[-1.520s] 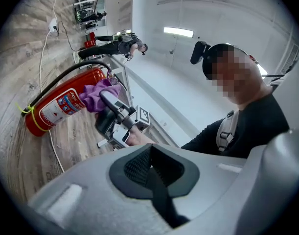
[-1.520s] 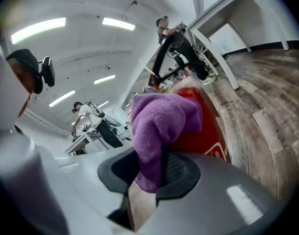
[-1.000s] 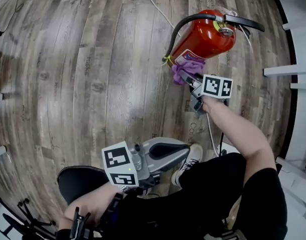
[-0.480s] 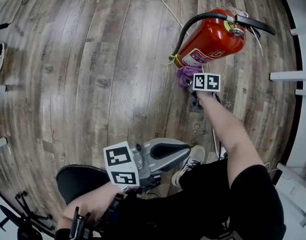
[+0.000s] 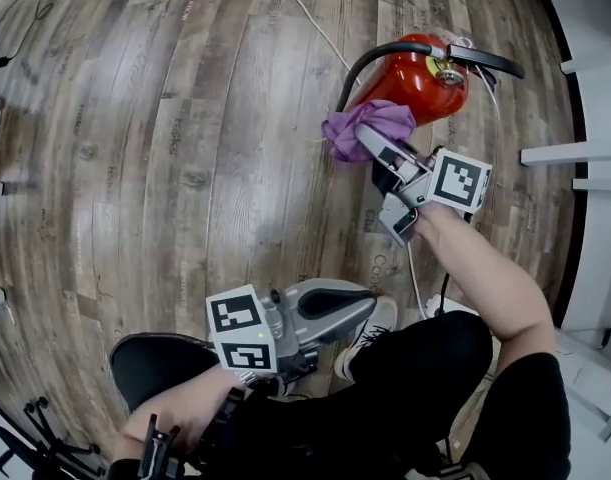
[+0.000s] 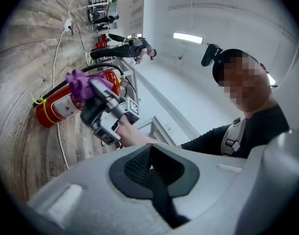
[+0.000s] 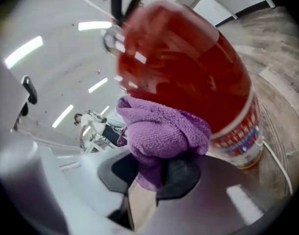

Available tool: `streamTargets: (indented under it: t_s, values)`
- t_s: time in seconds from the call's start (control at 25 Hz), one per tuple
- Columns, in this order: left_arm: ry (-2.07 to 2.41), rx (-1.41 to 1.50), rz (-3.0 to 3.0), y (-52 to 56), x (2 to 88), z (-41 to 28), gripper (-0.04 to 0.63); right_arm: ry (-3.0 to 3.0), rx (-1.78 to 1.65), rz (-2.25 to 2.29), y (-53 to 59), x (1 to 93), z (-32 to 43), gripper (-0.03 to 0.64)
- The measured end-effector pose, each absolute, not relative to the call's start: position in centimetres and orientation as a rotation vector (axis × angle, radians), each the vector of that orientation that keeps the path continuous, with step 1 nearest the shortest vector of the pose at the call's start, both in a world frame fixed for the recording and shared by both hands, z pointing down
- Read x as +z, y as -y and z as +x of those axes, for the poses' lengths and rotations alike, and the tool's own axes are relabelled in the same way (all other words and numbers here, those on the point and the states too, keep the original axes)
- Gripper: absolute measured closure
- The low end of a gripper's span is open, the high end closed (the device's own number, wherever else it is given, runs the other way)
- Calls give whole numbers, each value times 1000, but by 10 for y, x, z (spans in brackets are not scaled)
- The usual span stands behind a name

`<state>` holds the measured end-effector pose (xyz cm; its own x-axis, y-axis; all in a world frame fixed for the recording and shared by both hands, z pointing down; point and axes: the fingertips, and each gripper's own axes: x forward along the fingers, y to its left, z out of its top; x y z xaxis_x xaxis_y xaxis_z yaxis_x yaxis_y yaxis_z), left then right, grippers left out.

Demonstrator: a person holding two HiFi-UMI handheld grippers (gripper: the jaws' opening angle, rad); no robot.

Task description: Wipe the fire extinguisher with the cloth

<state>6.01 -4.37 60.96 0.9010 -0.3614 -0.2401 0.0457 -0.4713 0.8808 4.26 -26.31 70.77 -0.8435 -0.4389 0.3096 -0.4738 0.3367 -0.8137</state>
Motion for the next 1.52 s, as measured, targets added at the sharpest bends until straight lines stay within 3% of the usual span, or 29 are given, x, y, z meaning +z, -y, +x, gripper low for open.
streamTargets:
  t_s: [0.2, 0.4, 0.56, 0.8, 1.12, 1.52]
  values:
    - [211, -501, 2021, 45, 602, 61, 597, 2762, 1554, 872, 283, 603, 37, 529]
    - [215, -498, 2015, 38, 603, 60, 597, 2812, 1672, 898, 305, 574, 28, 529]
    - [232, -500, 2018, 37, 602, 56, 597, 2702, 1781, 955, 300, 616, 16, 529]
    - [261, -491, 2004, 36, 608, 51, 597, 2454, 1681, 1236, 295, 726, 20, 531]
    - [271, -474, 1988, 36, 615, 53, 597, 2089, 1328, 1319, 286, 893, 49, 531]
    - [293, -476, 1965, 34, 623, 47, 597, 1909, 1340, 1285, 267, 962, 64, 532]
